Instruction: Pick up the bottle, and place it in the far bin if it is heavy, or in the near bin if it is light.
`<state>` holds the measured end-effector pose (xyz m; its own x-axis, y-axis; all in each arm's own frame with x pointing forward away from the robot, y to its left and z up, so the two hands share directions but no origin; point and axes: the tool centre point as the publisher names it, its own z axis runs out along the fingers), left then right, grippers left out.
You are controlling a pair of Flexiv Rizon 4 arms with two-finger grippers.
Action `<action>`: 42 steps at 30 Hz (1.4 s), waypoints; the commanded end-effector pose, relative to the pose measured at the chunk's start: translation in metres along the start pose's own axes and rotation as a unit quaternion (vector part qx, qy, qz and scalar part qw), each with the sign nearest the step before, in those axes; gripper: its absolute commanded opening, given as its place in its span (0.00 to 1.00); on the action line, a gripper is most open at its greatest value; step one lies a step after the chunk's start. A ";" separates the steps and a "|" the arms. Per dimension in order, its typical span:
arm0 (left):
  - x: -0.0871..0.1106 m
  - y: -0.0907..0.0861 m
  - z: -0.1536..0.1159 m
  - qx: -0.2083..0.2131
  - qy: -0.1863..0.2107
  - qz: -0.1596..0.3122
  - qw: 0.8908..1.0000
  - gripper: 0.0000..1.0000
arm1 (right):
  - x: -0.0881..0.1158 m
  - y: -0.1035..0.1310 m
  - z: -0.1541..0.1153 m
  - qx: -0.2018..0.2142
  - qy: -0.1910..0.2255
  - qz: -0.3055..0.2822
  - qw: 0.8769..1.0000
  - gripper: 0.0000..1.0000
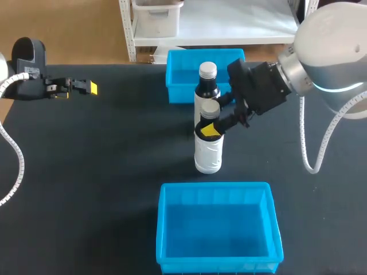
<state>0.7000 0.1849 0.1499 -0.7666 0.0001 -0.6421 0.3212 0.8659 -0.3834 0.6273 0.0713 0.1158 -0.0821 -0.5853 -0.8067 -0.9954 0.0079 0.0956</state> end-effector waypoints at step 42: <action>0.000 0.000 0.000 0.000 0.000 0.000 1.000 1.00 | -0.019 0.002 -0.083 0.074 0.009 0.008 0.997 0.00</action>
<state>0.7000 0.1849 0.1499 -0.7666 0.0001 -0.6421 0.3212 0.8659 -0.3834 0.6402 0.0249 0.1718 -0.0981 -0.6001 -0.7939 -0.9920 0.1229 0.0297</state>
